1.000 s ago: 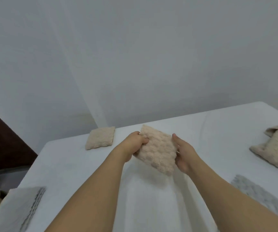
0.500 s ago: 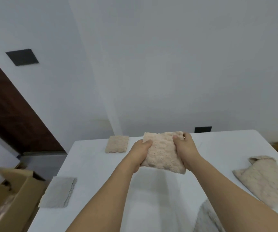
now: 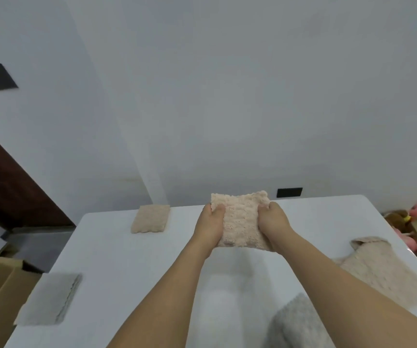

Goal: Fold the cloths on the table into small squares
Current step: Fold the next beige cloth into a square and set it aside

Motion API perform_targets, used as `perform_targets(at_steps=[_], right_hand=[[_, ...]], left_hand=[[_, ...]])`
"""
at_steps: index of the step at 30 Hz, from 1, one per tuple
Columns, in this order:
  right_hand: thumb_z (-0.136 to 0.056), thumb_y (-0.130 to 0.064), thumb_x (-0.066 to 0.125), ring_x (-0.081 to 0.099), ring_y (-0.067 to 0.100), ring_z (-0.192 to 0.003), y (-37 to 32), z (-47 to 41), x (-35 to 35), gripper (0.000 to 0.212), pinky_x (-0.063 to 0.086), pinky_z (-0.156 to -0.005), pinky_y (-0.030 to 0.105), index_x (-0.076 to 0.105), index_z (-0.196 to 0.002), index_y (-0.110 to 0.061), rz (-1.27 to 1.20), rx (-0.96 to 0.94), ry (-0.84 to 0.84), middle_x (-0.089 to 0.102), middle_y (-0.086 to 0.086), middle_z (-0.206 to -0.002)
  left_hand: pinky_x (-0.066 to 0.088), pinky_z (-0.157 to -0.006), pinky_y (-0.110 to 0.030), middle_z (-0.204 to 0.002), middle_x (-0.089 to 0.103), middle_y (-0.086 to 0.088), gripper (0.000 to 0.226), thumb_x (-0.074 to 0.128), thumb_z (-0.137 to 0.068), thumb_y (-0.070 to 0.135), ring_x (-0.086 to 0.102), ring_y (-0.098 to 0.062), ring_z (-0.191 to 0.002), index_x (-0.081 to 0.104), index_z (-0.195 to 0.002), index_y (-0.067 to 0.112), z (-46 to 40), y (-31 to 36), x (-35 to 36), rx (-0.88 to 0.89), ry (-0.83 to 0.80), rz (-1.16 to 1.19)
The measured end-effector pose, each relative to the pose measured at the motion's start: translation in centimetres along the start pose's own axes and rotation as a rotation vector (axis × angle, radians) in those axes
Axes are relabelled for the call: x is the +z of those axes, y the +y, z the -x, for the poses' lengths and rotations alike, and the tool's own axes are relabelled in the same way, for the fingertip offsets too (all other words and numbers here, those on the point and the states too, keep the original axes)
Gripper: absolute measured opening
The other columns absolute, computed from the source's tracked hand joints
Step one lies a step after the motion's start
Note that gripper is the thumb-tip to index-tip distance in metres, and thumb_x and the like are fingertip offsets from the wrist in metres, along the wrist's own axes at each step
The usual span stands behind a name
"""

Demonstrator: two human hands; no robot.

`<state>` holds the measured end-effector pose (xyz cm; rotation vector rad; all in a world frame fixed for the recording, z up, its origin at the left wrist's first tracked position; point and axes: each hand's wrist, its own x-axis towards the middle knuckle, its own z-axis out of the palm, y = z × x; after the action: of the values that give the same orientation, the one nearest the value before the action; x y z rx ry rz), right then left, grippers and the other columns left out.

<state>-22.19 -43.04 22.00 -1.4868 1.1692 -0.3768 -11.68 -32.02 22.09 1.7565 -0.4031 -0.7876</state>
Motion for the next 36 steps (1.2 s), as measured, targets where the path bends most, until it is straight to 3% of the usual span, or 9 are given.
perform_targets(at_steps=[3,8,16,20,24,29,33,36], right_hand=[[-0.103,-0.034,0.024,0.053,0.023,-0.096,1.8,-2.7,-2.9,0.034,0.043,-0.083,0.037,0.044,-0.118,-0.011,0.134,-0.088,0.0,0.053,0.004,-0.107],[-0.104,-0.032,0.024,0.051,0.016,-0.077,5.6,-8.6,-6.3,0.029,0.04,-0.072,0.033,0.042,-0.106,-0.009,0.273,-0.148,-0.025,0.054,0.004,-0.093],[-0.103,-0.034,0.024,0.057,0.026,-0.08,11.3,-22.4,-6.2,0.029,0.046,-0.072,0.037,0.041,-0.105,-0.01,0.411,-0.175,0.013,0.058,0.007,-0.089],[-0.103,-0.035,0.025,0.057,0.025,-0.076,15.2,-28.9,-5.5,0.027,0.046,-0.069,0.037,0.041,-0.104,-0.014,0.528,-0.235,0.052,0.057,0.002,-0.082],[-0.102,-0.033,0.029,0.056,0.024,-0.069,18.5,-34.4,-5.6,0.027,0.043,-0.065,0.037,0.047,-0.099,-0.013,0.69,-0.339,0.13,0.057,0.0,-0.072],[-0.099,-0.033,0.035,0.047,0.023,-0.088,21.1,-37.3,-5.4,0.029,0.033,-0.081,0.038,0.057,-0.103,-0.014,0.808,-0.437,0.336,0.056,0.003,-0.097],[-0.099,-0.034,0.04,0.049,0.026,-0.105,21.5,-37.5,-5.4,0.036,0.033,-0.092,0.04,0.053,-0.126,-0.014,0.696,-0.45,0.338,0.056,0.006,-0.113],[-0.098,-0.033,0.044,0.05,0.026,-0.106,21.5,-37.5,-5.4,0.037,0.033,-0.093,0.039,0.052,-0.129,-0.014,0.645,-0.471,0.353,0.056,0.006,-0.114]], left_hand=[[0.048,-0.07,-0.027,-0.103,0.062,0.001,0.025,0.038,-0.104,0.034,0.06,-0.01,-0.088,0.051,-0.114,0.016,-1.4,-0.5,4.0,0.051,0.057,-0.155],[0.041,-0.061,-0.03,-0.087,0.057,0.003,0.024,0.037,-0.105,0.036,0.055,-0.011,-0.076,0.046,-0.098,0.015,-5.2,-3.0,10.2,0.058,0.12,-0.357],[0.042,-0.064,-0.034,-0.088,0.058,0.002,0.03,0.032,-0.104,0.042,0.059,-0.023,-0.081,0.044,-0.104,0.014,-17.2,-8.7,17.3,0.034,0.162,-0.568],[0.04,-0.059,-0.034,-0.08,0.059,0.002,0.029,0.03,-0.105,0.042,0.058,-0.022,-0.073,0.042,-0.101,0.016,-23.1,-13.1,20.2,0.048,0.195,-0.651],[0.045,-0.078,-0.041,-0.087,0.064,-0.002,0.03,0.03,-0.105,0.042,0.06,-0.028,-0.083,0.044,-0.101,0.016,-28.0,-15.8,22.7,0.124,0.208,-0.752],[0.029,-0.08,-0.034,-0.088,0.056,0.008,0.026,0.036,-0.102,0.043,0.046,-0.018,-0.086,0.05,-0.095,0.022,-30.3,-17.8,24.5,0.273,0.403,-0.877],[0.03,-0.083,-0.033,-0.094,0.057,0.007,0.025,0.045,-0.099,0.043,0.047,-0.018,-0.09,0.055,-0.103,0.021,-30.5,-18.4,24.6,0.284,0.473,-0.813],[0.031,-0.083,-0.034,-0.095,0.058,0.007,0.024,0.046,-0.097,0.043,0.048,-0.019,-0.09,0.055,-0.102,0.021,-30.6,-18.6,24.8,0.295,0.497,-0.803]])
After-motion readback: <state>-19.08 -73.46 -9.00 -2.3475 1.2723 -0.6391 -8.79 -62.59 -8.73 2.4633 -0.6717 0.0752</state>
